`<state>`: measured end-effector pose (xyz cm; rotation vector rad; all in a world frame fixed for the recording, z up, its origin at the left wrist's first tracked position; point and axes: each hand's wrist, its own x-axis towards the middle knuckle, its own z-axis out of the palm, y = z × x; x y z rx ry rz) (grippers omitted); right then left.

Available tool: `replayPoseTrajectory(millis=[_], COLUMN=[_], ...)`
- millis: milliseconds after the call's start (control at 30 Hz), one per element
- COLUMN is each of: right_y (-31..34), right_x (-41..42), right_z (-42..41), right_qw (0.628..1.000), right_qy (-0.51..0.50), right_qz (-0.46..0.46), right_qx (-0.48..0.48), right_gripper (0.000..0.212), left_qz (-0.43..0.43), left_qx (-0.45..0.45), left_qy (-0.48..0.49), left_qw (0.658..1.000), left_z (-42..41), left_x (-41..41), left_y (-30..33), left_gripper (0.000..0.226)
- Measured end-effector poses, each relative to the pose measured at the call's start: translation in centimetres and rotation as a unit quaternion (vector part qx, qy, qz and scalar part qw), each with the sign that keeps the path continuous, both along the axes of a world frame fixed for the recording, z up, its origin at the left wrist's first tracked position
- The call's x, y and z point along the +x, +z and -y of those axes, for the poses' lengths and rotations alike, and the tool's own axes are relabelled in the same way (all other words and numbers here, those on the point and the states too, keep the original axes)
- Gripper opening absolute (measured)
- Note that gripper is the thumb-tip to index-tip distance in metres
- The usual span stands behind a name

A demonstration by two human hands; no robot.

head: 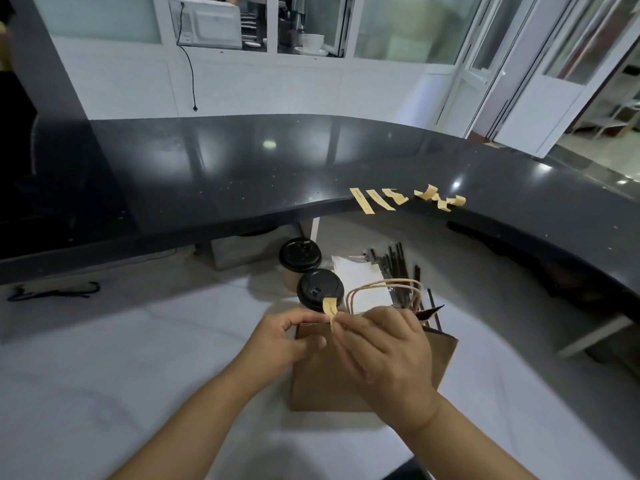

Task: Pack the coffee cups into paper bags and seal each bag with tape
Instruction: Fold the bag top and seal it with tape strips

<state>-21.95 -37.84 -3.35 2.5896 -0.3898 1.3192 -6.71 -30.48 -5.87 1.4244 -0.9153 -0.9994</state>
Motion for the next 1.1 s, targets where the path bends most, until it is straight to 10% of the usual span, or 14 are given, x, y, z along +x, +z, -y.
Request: replayPoseTrajectory(millis=[1100], right_y=[-0.9], right_x=[0.0], right_z=[-0.8], right_qw=[0.995], right_qy=[0.007], right_qz=[-0.088], right_qx=[-0.042], right_gripper=[0.008], left_qz=[0.112], left_qx=[-0.125], left_qy=[-0.052], left_qw=[0.985], left_z=[-0.8], left_x=[1.3], left_y=[-1.0], left_gripper=[0.050])
